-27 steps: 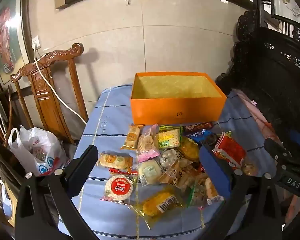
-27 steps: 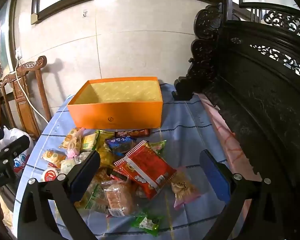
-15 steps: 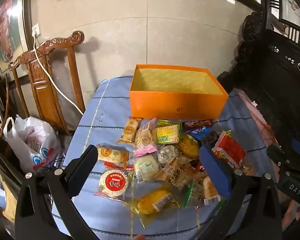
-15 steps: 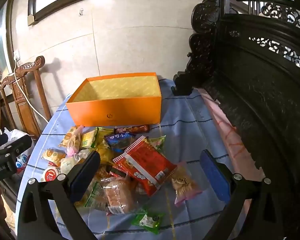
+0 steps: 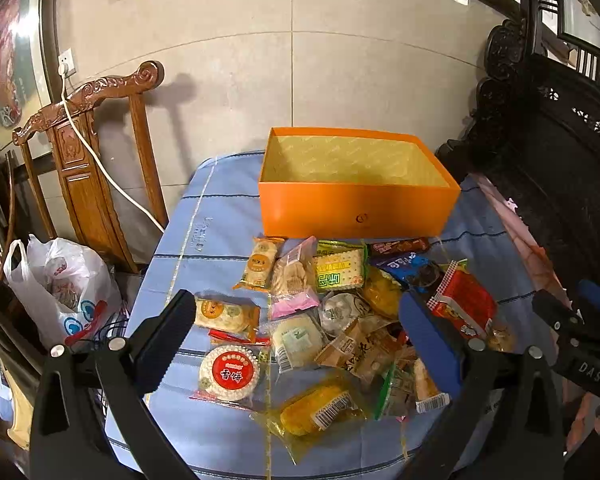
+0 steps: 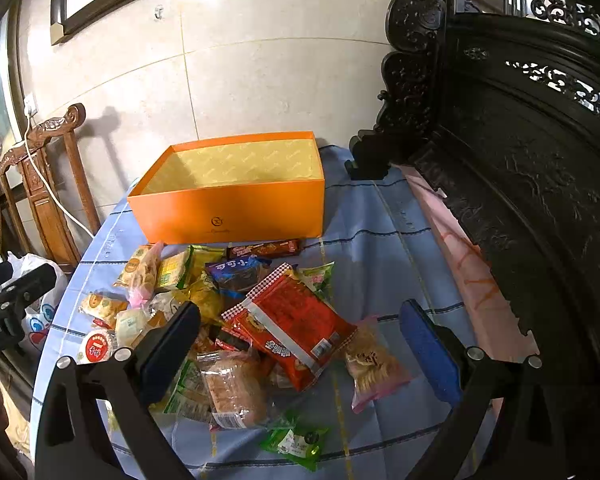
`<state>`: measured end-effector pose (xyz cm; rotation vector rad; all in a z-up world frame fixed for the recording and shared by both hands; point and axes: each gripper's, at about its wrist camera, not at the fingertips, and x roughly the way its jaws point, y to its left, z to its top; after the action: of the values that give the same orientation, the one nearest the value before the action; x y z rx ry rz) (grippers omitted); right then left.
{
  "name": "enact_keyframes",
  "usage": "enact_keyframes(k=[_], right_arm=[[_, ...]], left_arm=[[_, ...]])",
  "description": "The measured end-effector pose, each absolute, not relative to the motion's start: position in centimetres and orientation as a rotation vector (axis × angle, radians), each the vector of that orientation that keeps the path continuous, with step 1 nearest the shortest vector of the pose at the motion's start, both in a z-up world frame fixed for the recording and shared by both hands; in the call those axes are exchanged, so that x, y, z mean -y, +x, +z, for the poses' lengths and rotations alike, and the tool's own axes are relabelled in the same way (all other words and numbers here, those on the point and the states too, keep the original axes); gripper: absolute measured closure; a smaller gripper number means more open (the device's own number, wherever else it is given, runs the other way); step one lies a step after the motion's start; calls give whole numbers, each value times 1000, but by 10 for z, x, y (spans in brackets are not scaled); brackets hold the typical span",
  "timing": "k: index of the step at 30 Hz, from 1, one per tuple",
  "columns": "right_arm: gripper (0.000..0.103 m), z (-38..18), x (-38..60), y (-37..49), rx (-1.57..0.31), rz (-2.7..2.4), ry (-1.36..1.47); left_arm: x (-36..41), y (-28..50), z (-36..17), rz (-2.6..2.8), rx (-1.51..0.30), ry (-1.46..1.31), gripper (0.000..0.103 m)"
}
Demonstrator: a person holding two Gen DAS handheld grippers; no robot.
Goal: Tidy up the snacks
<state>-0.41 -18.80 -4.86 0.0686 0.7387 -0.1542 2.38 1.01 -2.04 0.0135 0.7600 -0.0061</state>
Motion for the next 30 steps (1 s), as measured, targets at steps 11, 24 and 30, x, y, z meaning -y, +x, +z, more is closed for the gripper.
enact_keyframes(k=[11, 24, 30], right_arm=[[3, -55, 189, -1, -754, -149, 61], [3, -48, 189, -4, -738, -148, 54], [3, -46, 190, -4, -731, -152, 40]], left_arm=[[-9, 28, -25, -17, -779, 13, 4], [-7, 27, -28, -3, -781, 33, 4], [-10, 28, -28, -1, -787, 22, 4]])
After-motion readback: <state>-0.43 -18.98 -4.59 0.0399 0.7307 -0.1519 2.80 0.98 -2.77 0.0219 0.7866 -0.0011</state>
